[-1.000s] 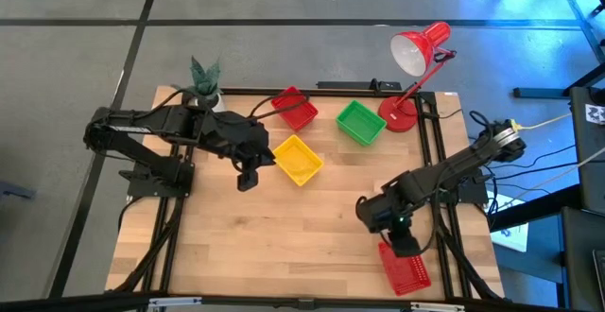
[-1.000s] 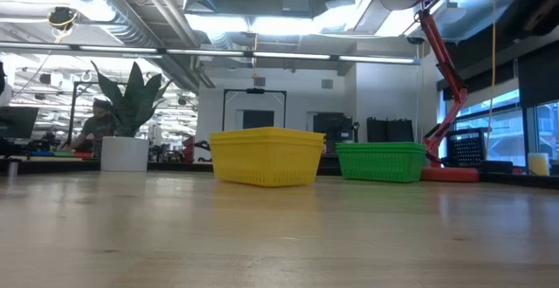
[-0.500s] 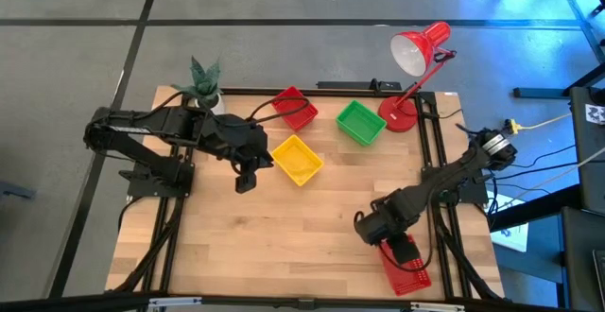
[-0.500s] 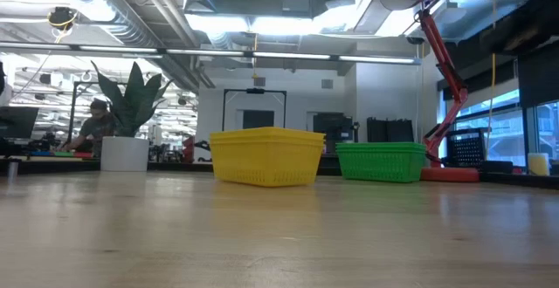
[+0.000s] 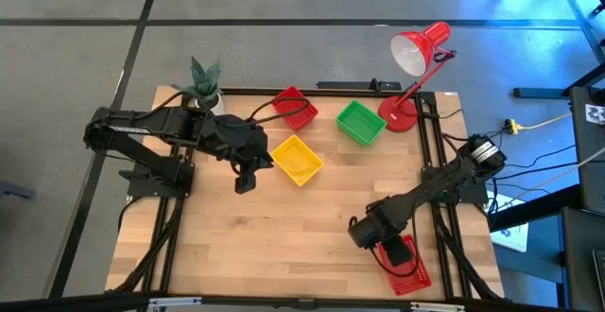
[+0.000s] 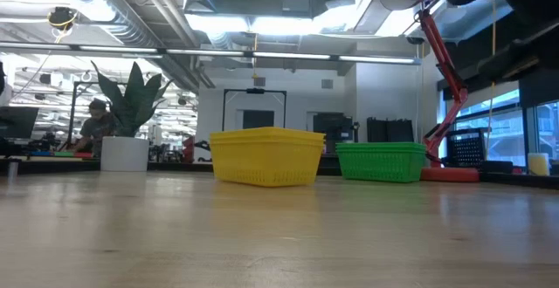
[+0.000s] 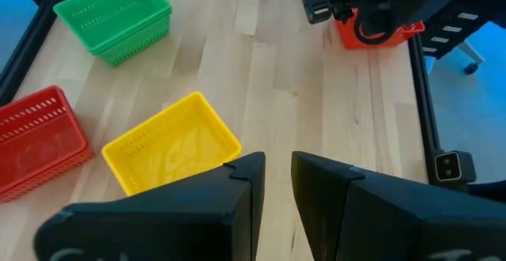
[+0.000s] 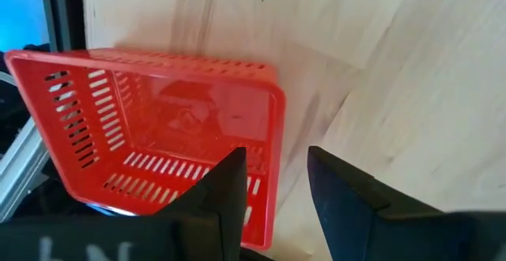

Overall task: Stack baskets by color
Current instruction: Stack the red bin on the red bin

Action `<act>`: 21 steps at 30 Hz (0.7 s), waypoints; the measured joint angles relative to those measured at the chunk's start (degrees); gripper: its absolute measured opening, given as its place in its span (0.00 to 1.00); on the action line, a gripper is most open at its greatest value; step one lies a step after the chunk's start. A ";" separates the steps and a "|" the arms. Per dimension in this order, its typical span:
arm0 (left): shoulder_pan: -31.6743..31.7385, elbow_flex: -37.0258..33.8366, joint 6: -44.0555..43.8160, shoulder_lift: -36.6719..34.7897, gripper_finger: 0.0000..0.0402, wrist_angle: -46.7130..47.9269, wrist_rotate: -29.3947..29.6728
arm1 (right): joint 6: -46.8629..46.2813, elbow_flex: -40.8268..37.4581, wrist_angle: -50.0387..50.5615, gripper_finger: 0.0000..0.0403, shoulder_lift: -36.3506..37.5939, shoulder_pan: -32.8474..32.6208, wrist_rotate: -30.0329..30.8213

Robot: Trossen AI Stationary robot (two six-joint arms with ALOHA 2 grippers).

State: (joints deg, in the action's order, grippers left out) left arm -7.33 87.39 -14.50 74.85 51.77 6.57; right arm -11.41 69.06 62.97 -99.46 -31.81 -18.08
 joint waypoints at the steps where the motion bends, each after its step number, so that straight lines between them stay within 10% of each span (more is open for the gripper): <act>1: 0.00 0.00 0.00 0.00 0.14 0.04 0.00 | -0.04 0.00 -0.35 0.33 0.00 0.00 -0.20; 21: 0.02 0.00 0.03 0.00 0.14 0.15 -0.02 | -3.48 -10.62 -15.81 0.33 0.00 -0.70 -1.38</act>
State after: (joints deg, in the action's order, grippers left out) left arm -7.32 87.39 -14.47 74.85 51.92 6.55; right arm -14.88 58.44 47.16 -99.46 -32.51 -19.45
